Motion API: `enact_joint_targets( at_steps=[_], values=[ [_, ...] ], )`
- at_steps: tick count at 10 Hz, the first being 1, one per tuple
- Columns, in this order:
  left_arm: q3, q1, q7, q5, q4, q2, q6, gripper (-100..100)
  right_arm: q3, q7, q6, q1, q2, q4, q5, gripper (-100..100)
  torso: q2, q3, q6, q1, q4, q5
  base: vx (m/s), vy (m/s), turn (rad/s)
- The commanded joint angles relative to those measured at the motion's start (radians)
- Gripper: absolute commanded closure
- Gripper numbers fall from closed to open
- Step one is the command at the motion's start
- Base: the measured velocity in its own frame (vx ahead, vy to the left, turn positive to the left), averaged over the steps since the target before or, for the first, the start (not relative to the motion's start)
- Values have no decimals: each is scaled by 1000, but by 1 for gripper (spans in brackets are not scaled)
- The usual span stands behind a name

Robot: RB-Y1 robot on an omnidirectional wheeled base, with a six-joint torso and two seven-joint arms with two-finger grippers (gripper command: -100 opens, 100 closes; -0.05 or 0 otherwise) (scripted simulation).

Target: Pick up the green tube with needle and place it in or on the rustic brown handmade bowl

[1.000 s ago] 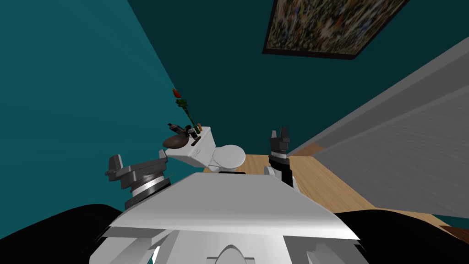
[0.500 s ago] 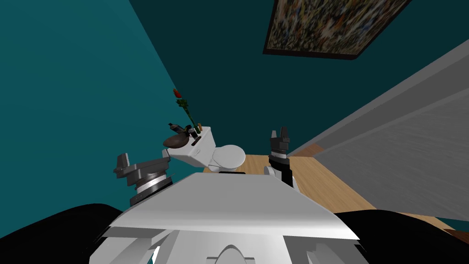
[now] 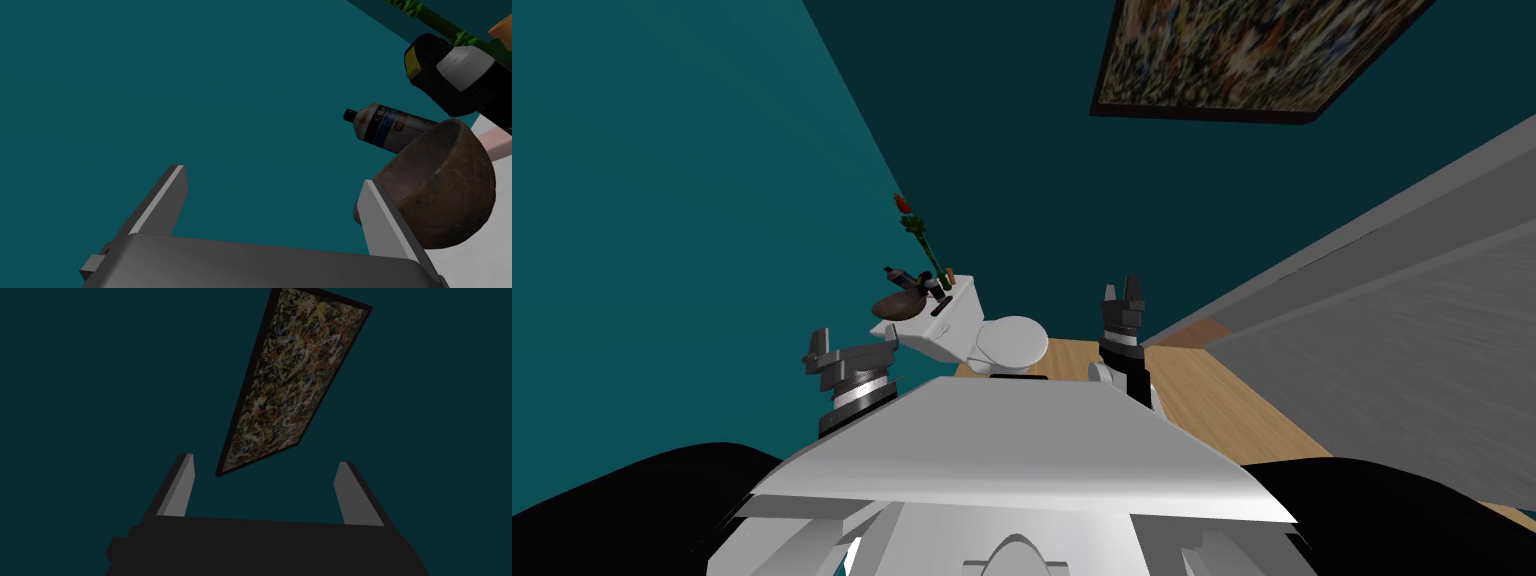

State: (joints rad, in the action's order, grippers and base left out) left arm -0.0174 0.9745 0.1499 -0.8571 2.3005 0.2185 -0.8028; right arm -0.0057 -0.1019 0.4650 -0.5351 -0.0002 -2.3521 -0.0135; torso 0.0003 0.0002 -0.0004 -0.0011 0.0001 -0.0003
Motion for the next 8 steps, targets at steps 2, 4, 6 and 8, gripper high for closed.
enact_joint_targets(
  at_steps=[2,4,6,8],
  values=[
    [0,-1,0,0,-1,0,0,-100,0,0,0,0,0,0,0,0,0,0,0,0,0,0,-1,-18,-18],
    [0,-1,0,0,-1,0,0,-100,0,0,0,0,0,0,0,0,0,0,0,1,0,0,-1,-3,-10],
    [0,-1,0,0,-1,0,0,-100,0,0,0,0,0,0,0,0,0,0,0,1,0,0,-1,2,-7],
    [31,-8,5,-27,-44,46,19,-100,0,0,0,0,0,0,0,0,0,0,0,-1,0,0,-2,-77,-10]
  ],
)
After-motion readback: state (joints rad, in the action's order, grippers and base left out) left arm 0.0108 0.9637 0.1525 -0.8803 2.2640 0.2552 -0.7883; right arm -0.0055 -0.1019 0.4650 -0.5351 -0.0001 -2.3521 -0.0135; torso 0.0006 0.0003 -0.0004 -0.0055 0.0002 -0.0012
